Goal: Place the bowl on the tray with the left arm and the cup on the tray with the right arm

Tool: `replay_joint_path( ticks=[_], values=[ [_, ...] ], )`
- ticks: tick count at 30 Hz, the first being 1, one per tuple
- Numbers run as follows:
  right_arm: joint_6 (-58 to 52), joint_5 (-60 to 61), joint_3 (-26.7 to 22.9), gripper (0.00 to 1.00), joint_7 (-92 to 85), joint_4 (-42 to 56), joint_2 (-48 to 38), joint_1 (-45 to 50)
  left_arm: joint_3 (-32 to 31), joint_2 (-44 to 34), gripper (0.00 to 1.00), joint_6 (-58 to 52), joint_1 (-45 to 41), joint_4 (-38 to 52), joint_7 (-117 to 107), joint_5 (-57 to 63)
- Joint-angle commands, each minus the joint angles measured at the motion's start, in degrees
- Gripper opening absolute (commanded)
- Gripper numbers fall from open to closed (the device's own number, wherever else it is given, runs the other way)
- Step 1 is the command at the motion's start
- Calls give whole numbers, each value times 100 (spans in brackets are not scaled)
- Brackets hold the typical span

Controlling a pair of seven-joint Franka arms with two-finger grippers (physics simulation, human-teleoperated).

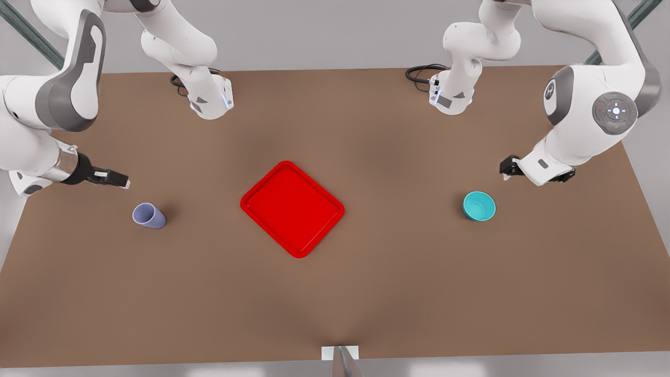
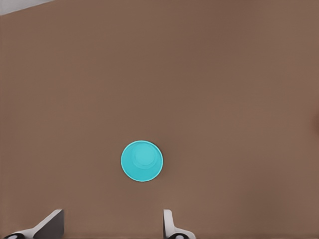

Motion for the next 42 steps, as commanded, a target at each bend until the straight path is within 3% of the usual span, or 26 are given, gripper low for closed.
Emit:
replay_joint_path(
  ticks=[1, 3, 4, 6, 10, 20, 21, 23, 24, 26, 29, 42],
  values=[
    [0, 0, 0, 100, 0, 0, 1, 3, 0, -9, 100, 0, -17, -38, 0, 15],
    [0, 0, 0, 100, 0, 0, 1, 3, 176, 0, 100, 105, 141, -643, -18, -64],
    [0, 0, 0, 100, 0, 0, 0, 3, 185, 35, 100, 726, 369, -1363, -9, -143],
    [9, 0, 0, 100, 0, 0, 1, 3, 193, 289, 100, 2274, 1028, -2646, 1051, -1477],
    [9, 0, 0, 100, 0, 0, 1, 3, 185, 1265, 100, 2847, 1732, -3140, 3190, -2604],
    [9, 0, 0, 100, -9, 9, 9, 3, 176, 1995, 100, 3322, 1724, -3088, 3085, -3088],
    [9, 0, 0, 100, 0, 9, 9, -6, 176, 2030, 98, 3322, 1732, -3070, 3076, -3097],
    [9, 0, 0, 100, 0, 9, 9, 3, 176, 2083, 51, 3313, 1724, -3009, 2953, -3088],
    [9, 0, 0, 100, -9, 9, 9, -6, 176, 2144, 41, 3313, 1724, -2965, 2909, -3088],
    [9, 0, 0, 100, -9, 9, 9, -6, 176, 2144, 29, 3313, 1724, -2965, 2874, -3070],
    [9, 0, 0, 100, -9, 9, 9, -6, 176, 2153, 21, 3313, 1724, -2965, 2874, -3035],
    [9, 0, -8, 100, -9, 9, 9, 3, 105, 1978, 21, 3234, 1645, -2780, 2181, -3070]
  ],
)
